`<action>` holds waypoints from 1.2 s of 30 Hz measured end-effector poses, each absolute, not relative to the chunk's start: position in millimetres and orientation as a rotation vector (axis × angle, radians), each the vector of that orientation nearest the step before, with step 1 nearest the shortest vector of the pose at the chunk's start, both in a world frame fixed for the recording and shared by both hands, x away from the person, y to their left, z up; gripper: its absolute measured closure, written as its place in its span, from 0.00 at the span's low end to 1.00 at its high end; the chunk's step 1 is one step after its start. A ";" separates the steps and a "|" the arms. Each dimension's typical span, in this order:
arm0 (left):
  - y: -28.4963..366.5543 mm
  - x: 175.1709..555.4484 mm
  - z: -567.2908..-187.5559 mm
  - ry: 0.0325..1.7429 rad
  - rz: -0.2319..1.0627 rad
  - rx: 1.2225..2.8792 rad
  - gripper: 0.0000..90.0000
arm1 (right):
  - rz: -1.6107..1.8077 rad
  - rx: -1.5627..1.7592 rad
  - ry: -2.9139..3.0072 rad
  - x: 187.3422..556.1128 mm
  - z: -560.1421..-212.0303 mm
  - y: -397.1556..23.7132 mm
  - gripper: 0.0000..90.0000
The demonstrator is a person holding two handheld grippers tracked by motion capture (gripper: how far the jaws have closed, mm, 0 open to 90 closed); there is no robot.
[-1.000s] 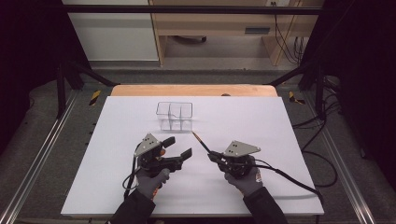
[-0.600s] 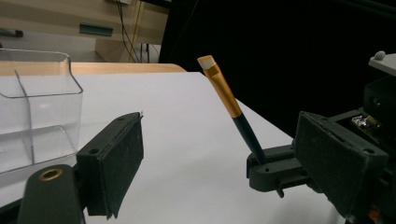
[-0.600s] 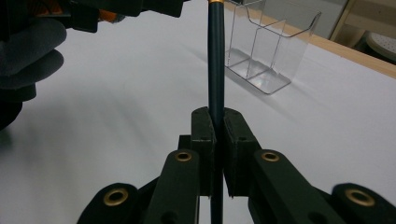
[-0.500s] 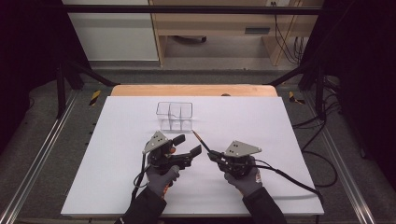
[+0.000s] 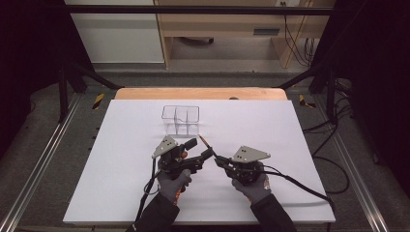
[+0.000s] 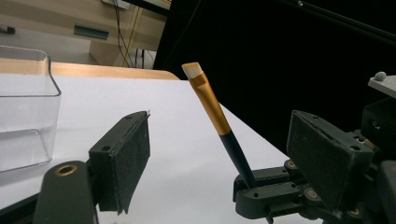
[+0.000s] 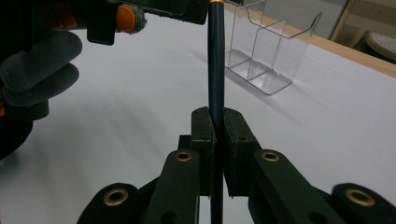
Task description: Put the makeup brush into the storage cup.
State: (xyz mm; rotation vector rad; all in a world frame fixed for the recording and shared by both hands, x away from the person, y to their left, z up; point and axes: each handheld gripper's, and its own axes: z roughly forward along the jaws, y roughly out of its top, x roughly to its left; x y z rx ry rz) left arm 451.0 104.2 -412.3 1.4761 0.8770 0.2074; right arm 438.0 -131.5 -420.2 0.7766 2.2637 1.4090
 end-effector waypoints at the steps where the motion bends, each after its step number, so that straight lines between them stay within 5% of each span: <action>1: 103.5 451.0 -412.5 0.878 0.205 1.476 0.24 | 1.411 0.776 2.263 437.9 -420.2 -131.5 0.94; 25: 92.9 450.4 -415.9 0.907 0.150 1.438 0.68 | 1.440 0.796 2.244 438.2 -423.1 -128.7 0.94; 36: 94.0 449.8 -416.5 0.926 0.135 1.417 0.80 | 1.458 0.803 2.242 437.9 -422.5 -128.8 0.94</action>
